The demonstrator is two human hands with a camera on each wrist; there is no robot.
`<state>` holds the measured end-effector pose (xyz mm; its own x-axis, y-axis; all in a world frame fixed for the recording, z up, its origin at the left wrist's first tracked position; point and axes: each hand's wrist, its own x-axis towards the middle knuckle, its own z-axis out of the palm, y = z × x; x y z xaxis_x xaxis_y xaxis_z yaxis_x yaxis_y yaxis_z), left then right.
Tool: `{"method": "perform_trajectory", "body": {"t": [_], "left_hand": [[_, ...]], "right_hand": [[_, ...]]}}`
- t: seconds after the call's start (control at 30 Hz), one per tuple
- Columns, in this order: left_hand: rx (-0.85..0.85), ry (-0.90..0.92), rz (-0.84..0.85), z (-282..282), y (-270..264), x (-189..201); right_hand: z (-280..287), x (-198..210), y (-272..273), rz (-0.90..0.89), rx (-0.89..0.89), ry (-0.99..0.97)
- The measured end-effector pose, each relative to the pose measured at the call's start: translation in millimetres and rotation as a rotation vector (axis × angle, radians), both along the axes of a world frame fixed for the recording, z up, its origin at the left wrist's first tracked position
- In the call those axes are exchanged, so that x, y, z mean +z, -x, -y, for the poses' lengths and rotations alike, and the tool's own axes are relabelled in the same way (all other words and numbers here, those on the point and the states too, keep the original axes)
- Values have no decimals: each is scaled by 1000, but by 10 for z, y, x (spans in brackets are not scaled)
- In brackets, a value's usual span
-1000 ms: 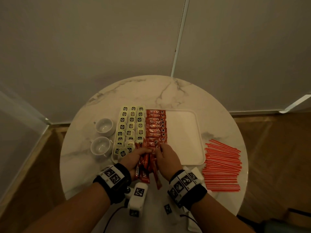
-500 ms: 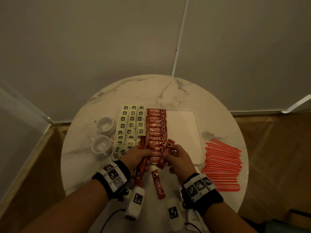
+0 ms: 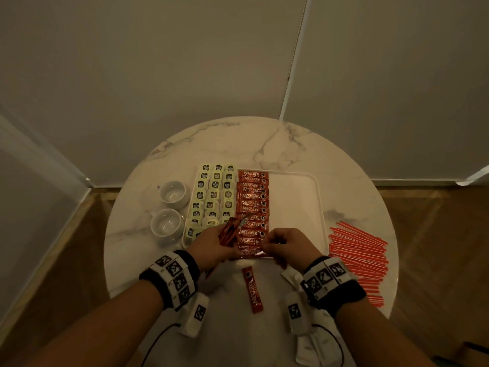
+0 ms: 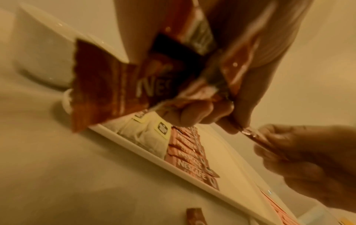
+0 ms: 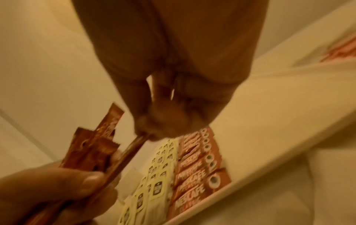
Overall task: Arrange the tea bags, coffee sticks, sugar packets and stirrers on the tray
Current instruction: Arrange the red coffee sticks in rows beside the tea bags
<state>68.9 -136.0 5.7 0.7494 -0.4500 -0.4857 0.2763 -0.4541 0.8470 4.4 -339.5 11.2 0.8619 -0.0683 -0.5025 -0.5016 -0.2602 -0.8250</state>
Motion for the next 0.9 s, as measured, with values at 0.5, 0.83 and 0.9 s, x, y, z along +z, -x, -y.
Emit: {"method": "perform_trajectory", "body": {"t": [0.5, 0.83, 0.9], "left_hand": [[148, -125, 194, -169, 25, -163], [162, -105, 134, -155, 54, -183], [170, -100, 129, -152, 41, -170]], "right_hand": [[26, -492, -160, 7, -88, 206], [19, -570, -152, 21, -111, 233], [13, -581, -163, 27, -105, 235]]}}
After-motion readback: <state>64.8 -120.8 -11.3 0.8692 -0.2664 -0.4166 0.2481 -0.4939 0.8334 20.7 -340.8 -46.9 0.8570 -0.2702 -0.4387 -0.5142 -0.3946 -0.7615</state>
